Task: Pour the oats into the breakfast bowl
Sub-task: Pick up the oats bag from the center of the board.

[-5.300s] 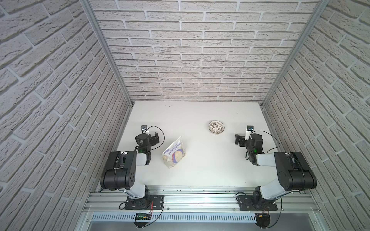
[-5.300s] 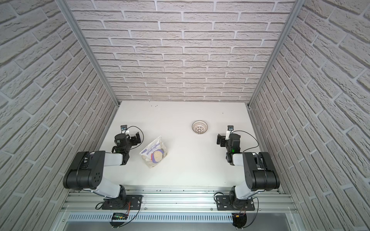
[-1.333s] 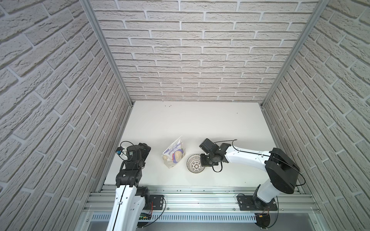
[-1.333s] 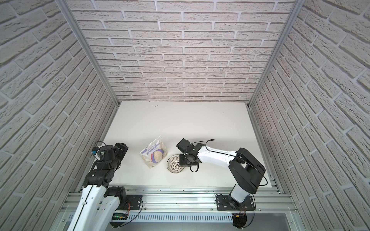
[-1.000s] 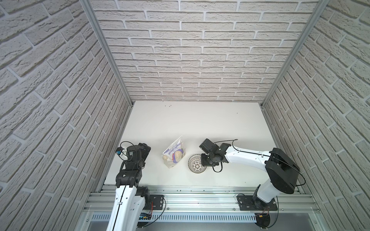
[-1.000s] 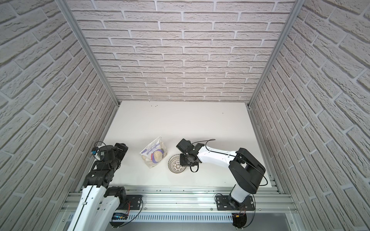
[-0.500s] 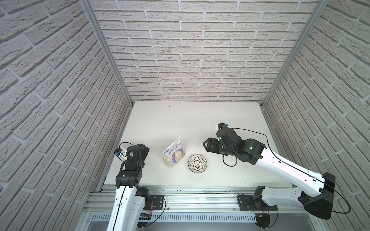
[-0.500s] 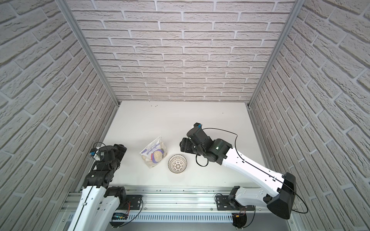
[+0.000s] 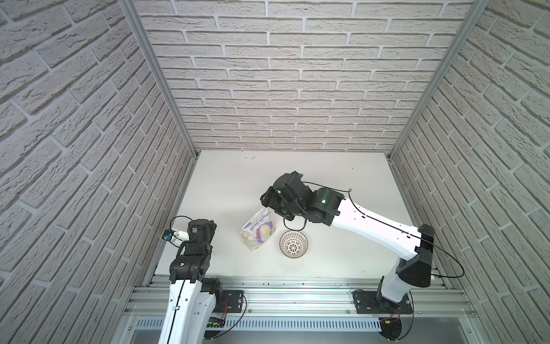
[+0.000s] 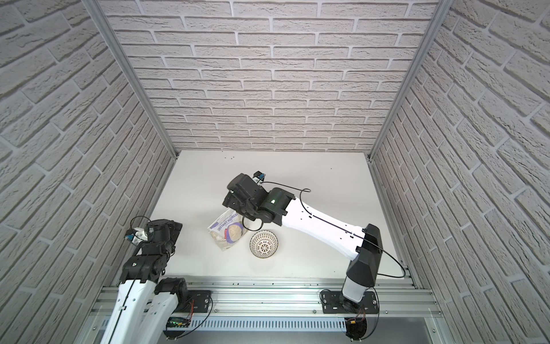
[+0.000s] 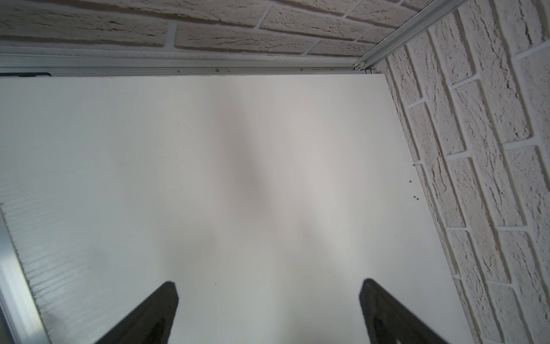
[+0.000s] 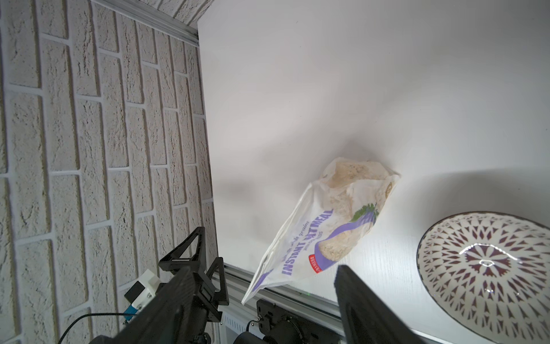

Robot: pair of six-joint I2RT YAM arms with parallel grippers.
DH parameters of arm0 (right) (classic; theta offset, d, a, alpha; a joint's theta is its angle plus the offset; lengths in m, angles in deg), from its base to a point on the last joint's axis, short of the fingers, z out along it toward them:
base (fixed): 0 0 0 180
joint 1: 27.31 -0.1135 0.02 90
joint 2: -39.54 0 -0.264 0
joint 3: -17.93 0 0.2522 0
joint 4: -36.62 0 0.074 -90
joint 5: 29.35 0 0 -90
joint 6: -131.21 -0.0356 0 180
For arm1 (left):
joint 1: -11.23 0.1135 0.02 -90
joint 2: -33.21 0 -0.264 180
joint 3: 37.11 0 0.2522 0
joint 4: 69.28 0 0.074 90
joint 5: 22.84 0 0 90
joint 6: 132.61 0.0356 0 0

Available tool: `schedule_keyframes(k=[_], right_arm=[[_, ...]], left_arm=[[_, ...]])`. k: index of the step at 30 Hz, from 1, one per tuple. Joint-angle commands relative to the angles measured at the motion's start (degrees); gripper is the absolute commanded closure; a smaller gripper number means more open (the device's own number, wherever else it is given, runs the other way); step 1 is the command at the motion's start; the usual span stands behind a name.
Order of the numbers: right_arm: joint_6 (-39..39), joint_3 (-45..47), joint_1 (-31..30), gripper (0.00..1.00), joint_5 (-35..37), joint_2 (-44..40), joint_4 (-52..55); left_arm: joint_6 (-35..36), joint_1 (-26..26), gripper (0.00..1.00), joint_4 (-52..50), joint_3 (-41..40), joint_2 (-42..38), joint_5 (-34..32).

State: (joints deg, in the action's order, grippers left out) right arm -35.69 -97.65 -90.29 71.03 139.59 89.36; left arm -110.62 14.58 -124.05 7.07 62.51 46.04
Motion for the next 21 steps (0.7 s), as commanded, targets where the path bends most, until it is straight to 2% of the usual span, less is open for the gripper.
schedule_keyframes(k=[1,4,8,10,14,19,21], right_arm=[[-5.45,-7.16,-1.28,0.22,0.83,4.86,8.36],[-6.14,-12.75,-1.97,0.23,-0.14,9.70,12.19],[-7.12,-14.63,-2.66,0.24,0.35,12.92,11.90],[-6.33,-15.65,-2.63,0.31,0.73,15.61,11.12],[-5.52,-18.98,-2.63,0.36,2.84,18.99,11.94],[-4.81,-20.02,-2.41,0.55,0.88,22.61,9.65],[-4.18,-21.26,-2.28,0.66,-0.68,24.25,9.60]], left_arm=[[-1.69,-0.35,0.02,-1.70,0.60,0.02,-2.25],[-2.71,-0.45,0.02,-3.00,1.07,0.44,-4.17],[-3.42,-0.59,0.02,-3.50,0.92,0.25,-4.47],[-3.47,-0.61,0.02,-3.32,0.75,0.03,-4.04],[-4.11,-0.63,0.02,-2.68,-0.17,-0.98,-3.03],[-5.38,-0.63,0.02,-1.36,-2.25,-4.01,-0.20],[-5.39,-0.61,0.02,-0.36,-3.17,-5.65,0.40]])
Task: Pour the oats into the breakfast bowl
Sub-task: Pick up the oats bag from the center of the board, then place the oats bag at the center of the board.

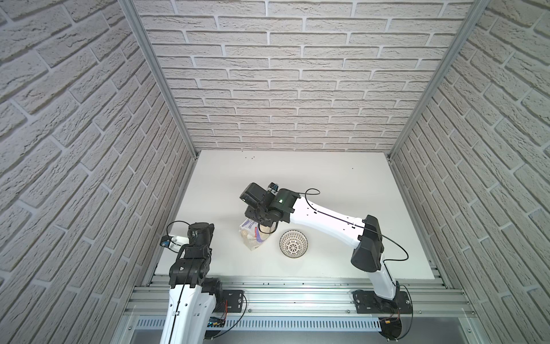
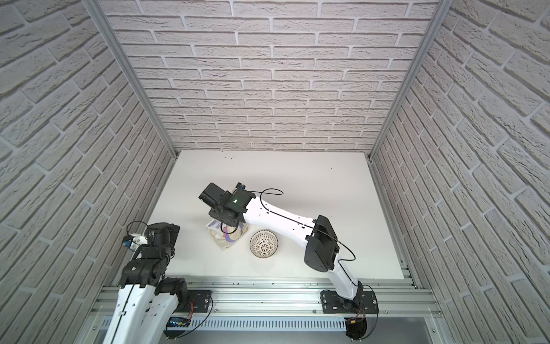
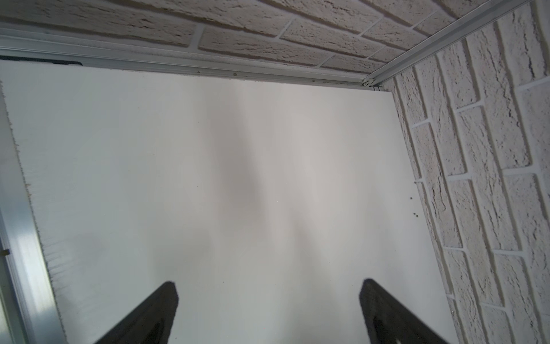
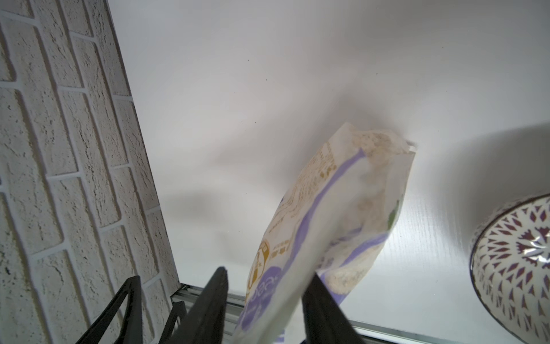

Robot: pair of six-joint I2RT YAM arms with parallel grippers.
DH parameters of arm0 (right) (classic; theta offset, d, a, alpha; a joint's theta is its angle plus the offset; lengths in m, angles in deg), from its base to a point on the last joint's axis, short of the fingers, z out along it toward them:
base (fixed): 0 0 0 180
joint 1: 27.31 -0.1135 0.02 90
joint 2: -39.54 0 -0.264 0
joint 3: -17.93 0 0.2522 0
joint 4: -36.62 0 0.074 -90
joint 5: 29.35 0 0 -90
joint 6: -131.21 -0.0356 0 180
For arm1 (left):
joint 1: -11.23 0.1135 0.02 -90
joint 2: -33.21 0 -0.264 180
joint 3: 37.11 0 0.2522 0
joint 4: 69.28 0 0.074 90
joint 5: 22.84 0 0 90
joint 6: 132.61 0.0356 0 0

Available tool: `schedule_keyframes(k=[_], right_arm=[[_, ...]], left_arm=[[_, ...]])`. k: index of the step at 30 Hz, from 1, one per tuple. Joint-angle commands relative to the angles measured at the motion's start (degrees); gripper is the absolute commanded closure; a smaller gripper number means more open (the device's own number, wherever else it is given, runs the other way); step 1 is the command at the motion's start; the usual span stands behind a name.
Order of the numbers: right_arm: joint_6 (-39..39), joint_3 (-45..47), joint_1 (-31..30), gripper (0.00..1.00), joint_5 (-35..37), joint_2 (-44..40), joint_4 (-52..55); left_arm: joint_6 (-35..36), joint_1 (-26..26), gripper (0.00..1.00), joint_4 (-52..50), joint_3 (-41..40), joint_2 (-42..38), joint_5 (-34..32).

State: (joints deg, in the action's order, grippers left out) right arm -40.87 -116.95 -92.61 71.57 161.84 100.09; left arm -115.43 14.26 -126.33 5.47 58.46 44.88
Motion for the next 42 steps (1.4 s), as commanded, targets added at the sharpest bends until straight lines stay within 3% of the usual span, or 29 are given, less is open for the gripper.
schedule_keyframes(k=[1,4,6,7,12,16,25,30,42], right_arm=[[1.46,-2.66,0.12,0.71,-1.80,2.66,-1.23],[3.29,-4.07,0.26,0.80,-3.37,3.95,-2.86],[6.13,-4.13,0.39,0.95,-5.01,3.78,-6.32],[7.43,-4.12,0.55,0.96,-5.93,3.41,-7.99],[21.62,-9.21,1.58,0.97,-4.86,1.00,-13.32],[37.45,-15.95,3.40,0.96,-3.98,-1.41,-10.34],[60.06,-15.32,10.14,0.96,-2.86,-13.73,3.08],[65.00,-3.29,11.85,0.96,2.70,-24.59,7.03],[57.33,32.96,12.59,0.96,6.45,-51.69,8.06]], left_arm=[[-0.64,-0.30,0.02,1.75,-1.68,-2.27,1.25],[-0.66,-0.28,0.02,0.71,-1.42,-3.98,-0.08],[-0.43,-0.30,0.02,0.29,-1.03,-5.02,-0.83],[-0.41,-0.26,0.02,-0.02,-0.70,-5.43,-1.06],[1.96,-0.26,0.03,0.75,0.91,-6.54,-0.54],[5.17,-0.30,0.03,4.64,1.30,-4.72,5.36],[12.78,-0.39,0.03,9.37,5.89,4.33,17.56],[17.87,-2.52,0.03,15.37,7.28,7.84,23.72],[20.51,-20.89,0.03,23.02,11.83,21.02,13.23]])
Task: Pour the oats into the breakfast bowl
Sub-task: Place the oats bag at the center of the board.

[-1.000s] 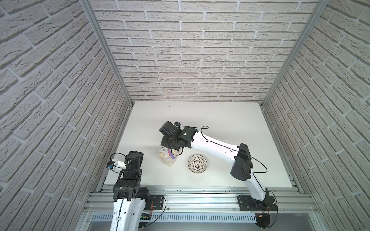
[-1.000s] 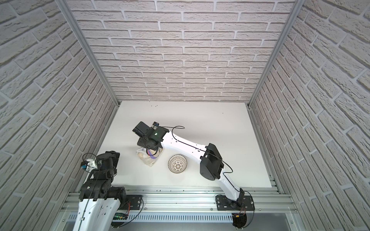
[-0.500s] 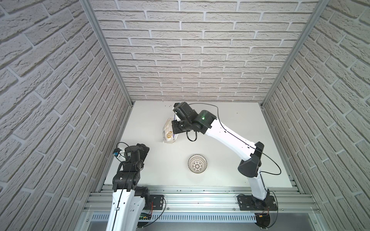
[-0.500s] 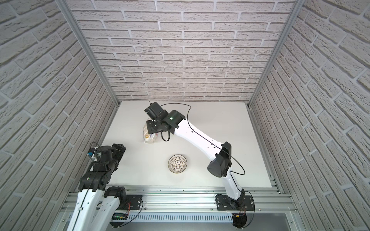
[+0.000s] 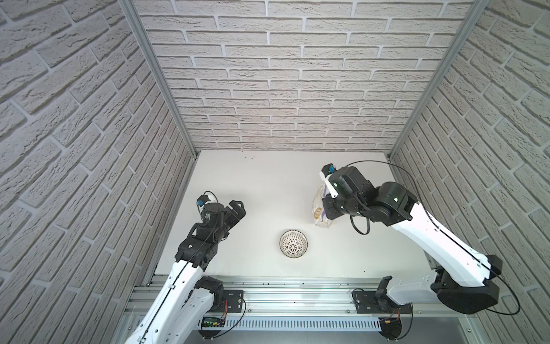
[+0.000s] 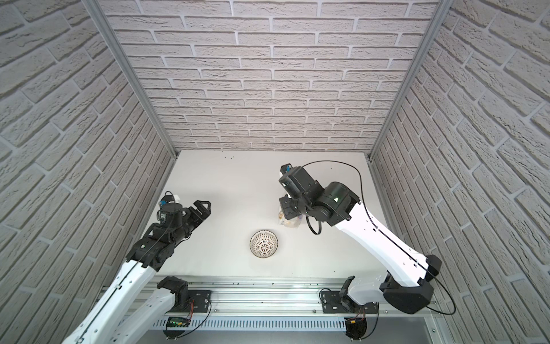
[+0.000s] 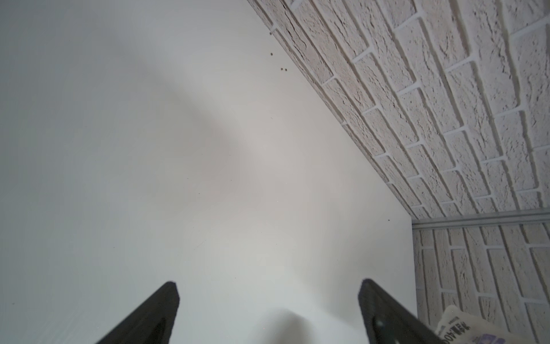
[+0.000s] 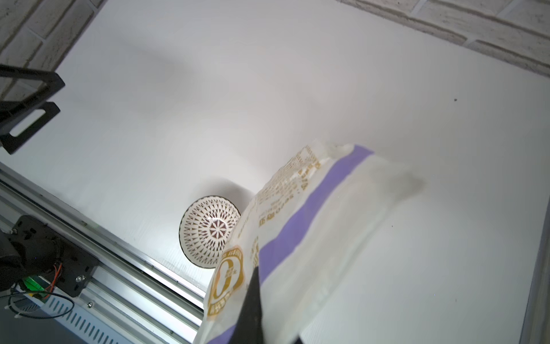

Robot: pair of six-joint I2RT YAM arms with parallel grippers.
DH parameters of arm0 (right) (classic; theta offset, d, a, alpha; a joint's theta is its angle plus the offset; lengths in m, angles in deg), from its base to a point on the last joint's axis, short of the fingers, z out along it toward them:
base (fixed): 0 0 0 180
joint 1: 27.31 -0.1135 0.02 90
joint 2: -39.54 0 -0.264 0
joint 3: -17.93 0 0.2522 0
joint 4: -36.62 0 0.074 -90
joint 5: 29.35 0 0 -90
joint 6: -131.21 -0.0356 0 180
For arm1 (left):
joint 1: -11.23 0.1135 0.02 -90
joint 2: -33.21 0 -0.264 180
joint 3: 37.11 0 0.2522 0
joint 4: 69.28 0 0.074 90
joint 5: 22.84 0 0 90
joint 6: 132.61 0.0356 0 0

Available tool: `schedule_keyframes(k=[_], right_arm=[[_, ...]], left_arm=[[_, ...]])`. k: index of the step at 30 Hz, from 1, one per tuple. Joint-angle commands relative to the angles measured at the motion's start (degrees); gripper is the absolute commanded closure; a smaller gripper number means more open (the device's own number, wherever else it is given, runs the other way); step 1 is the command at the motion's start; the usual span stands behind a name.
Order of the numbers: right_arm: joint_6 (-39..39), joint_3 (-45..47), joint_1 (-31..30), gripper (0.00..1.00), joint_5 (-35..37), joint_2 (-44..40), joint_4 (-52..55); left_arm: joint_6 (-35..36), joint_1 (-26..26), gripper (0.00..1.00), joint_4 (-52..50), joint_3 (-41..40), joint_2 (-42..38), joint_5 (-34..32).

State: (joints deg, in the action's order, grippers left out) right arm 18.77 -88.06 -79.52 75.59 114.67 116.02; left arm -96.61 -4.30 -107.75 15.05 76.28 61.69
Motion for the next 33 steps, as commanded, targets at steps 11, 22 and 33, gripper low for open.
schedule_keyframes(k=[11,22,33], right_arm=[[-7.14,21.12,-0.52,0.97,-3.22,-10.23,-13.53],[-9.37,23.18,0.21,0.70,0.53,-10.36,-16.14],[-18.70,28.70,0.72,0.59,9.38,-22.94,-14.55]], left_arm=[[1.08,-12.04,0.02,5.33,6.78,12.08,-7.60],[-1.90,-18.63,0.02,6.22,8.58,16.60,-9.26],[-3.26,-24.22,0.11,5.83,16.26,23.01,-9.08]])
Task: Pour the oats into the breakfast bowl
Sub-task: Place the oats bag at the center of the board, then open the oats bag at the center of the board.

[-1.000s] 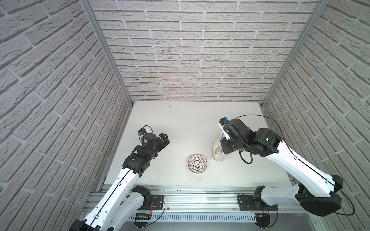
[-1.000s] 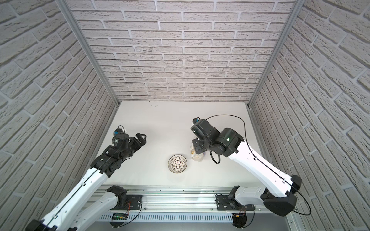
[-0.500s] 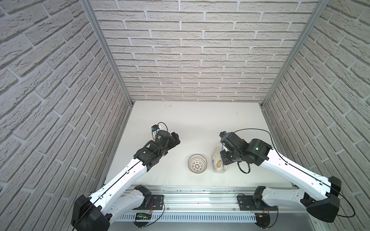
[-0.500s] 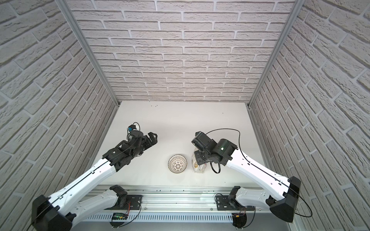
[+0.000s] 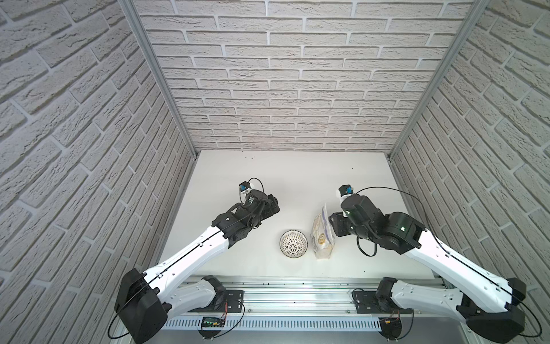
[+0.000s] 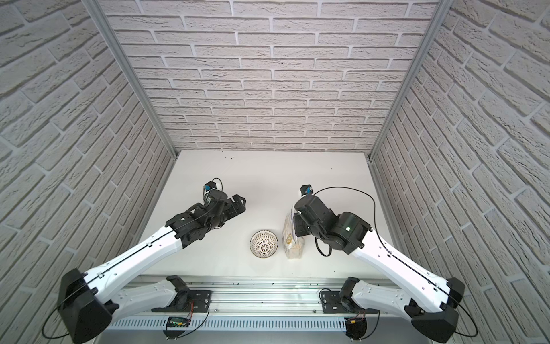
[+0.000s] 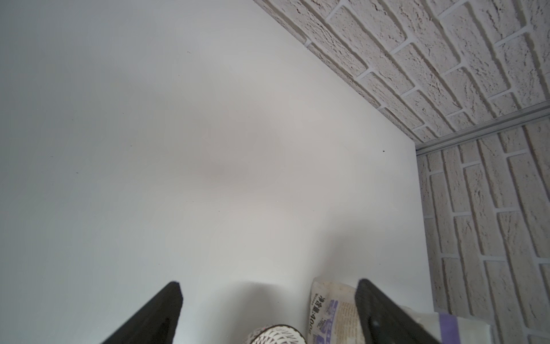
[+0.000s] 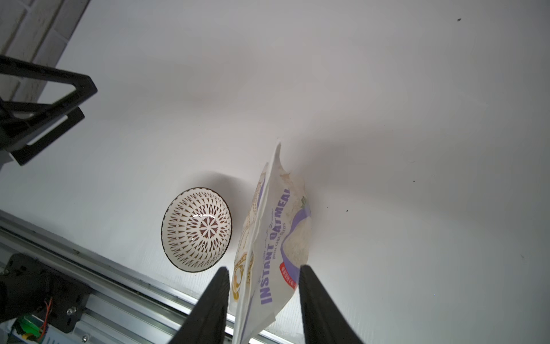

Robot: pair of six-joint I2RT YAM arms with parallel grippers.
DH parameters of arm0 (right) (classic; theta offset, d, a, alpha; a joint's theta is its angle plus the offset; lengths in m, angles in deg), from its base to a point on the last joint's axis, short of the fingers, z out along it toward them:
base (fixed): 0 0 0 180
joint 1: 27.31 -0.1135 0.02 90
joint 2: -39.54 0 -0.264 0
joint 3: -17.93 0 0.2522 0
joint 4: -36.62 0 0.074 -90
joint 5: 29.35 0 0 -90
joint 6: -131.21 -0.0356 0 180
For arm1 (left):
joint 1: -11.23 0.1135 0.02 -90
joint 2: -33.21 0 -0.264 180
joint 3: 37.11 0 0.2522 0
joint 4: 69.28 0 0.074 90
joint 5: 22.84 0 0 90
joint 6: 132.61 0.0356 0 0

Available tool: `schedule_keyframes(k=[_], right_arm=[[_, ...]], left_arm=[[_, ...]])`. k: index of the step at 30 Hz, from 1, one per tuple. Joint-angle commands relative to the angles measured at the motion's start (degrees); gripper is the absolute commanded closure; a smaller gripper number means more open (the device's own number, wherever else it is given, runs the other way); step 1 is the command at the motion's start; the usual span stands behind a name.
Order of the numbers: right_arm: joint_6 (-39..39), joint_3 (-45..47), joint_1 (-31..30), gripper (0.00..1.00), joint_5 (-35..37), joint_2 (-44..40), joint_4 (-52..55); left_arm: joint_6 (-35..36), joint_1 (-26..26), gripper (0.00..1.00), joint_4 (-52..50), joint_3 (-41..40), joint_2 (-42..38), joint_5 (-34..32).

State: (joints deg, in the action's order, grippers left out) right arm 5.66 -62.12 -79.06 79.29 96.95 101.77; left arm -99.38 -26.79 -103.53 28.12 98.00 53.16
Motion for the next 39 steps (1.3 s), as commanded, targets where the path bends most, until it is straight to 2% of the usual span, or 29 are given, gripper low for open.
schedule_keyframes(k=[1,4,7,9,15,19,25,31,35,39], right_arm=[[-7.51,4.33,0.29,0.59,7.29,-7.06,-0.25],[-13.28,9.72,0.25,0.59,11.83,-11.34,-0.71],[-17.40,13.89,0.25,0.59,13.86,-14.12,-0.52],[-18.56,16.74,0.21,0.59,12.93,-16.05,-2.21],[-20.16,25.09,0.20,0.58,7.18,-21.55,-10.73],[-20.51,28.66,0.23,0.56,5.28,-24.74,-14.53],[-19.57,30.60,0.20,0.55,3.46,-28.02,-17.66],[-18.61,30.95,0.23,0.54,1.75,-28.38,-19.14],[-17.11,30.70,0.17,0.54,-0.69,-27.52,-21.06],[-16.20,30.60,0.18,0.53,-2.29,-26.94,-22.50]], left_arm=[[-1.04,-2.88,0.12,0.71,4.64,2.23,-1.05],[-4.20,-7.62,0.21,-4.68,10.67,5.88,-5.66],[-4.01,-12.44,0.27,-5.67,15.50,9.79,-7.73],[-3.42,-14.79,0.32,-4.85,17.99,12.74,-6.74],[-2.42,-19.13,0.54,-4.14,23.30,19.52,0.59],[-1.77,-21.72,0.54,-3.63,23.53,20.05,1.12],[-1.76,-22.09,0.55,-0.99,23.59,21.34,6.08],[-1.65,-22.62,0.57,0.04,24.14,22.13,6.31],[-2.02,-22.71,0.65,-0.01,24.66,23.55,7.69],[-2.19,-22.80,0.67,-0.33,24.89,24.14,7.87]])
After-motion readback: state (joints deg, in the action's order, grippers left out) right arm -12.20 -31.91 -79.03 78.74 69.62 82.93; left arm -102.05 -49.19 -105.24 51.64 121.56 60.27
